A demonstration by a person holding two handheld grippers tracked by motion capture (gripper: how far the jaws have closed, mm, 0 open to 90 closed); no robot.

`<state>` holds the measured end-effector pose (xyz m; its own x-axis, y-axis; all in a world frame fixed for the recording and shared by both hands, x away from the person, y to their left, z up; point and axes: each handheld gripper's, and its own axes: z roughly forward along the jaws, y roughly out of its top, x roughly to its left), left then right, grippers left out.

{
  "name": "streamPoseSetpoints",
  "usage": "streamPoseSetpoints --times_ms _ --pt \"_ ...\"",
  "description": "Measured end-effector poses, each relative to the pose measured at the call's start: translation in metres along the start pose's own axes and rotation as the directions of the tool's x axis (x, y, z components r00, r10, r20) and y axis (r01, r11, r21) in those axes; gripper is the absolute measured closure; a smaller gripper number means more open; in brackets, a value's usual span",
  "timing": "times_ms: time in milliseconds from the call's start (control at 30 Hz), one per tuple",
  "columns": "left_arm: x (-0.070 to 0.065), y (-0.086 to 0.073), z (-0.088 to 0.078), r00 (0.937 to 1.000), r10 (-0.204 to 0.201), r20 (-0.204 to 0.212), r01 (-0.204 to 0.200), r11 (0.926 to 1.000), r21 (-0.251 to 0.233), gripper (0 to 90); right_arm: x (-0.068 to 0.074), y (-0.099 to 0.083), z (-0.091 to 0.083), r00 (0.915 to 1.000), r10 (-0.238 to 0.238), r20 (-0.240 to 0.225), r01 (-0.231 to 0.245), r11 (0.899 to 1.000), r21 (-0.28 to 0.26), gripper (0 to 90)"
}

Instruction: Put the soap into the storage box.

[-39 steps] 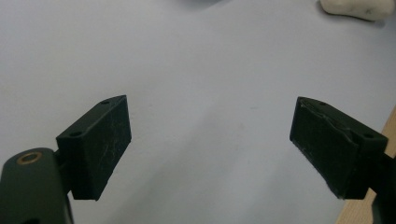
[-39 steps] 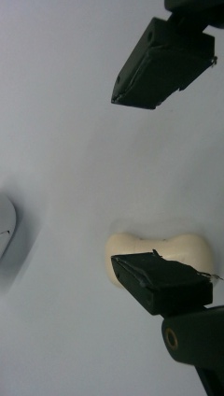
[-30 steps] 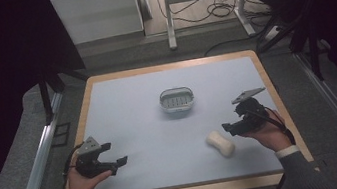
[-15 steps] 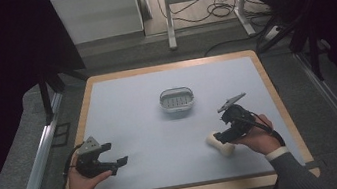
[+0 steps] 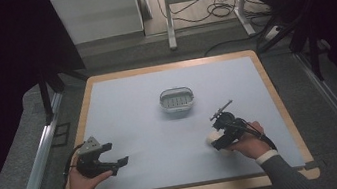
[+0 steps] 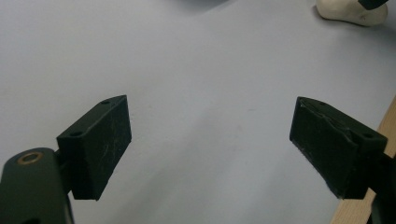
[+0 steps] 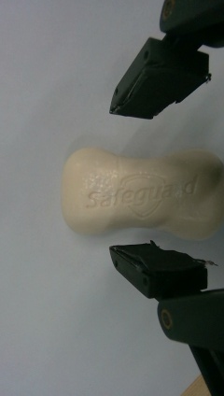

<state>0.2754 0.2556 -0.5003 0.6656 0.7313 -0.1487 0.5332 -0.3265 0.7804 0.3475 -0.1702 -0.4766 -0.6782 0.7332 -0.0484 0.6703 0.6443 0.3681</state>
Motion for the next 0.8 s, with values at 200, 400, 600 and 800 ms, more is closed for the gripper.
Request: streamPoseSetpoints --times_ms 200,400,600,800 --pt "0.000 0.000 0.001 1.0000 0.005 0.002 -0.005 1.0000 0.005 13.2 0.003 0.003 0.010 1.0000 -0.006 0.001 0.006 0.998 0.064 31.0" --pt "0.000 0.001 0.000 1.0000 0.003 -0.001 -0.003 1.0000 0.001 13.2 0.003 0.004 0.016 0.9999 0.010 0.005 -0.011 0.995 0.102 41.8" --pt "0.000 0.000 0.000 1.0000 0.002 0.001 -0.002 1.0000 0.003 13.2 0.002 0.005 0.018 0.9998 0.016 -0.014 -0.014 0.993 0.115 48.6" --pt "0.001 0.000 -0.001 1.0000 -0.001 -0.003 0.001 1.0000 -0.003 13.2 -0.001 0.006 0.015 0.9994 0.011 -0.032 -0.007 0.992 0.124 49.2"
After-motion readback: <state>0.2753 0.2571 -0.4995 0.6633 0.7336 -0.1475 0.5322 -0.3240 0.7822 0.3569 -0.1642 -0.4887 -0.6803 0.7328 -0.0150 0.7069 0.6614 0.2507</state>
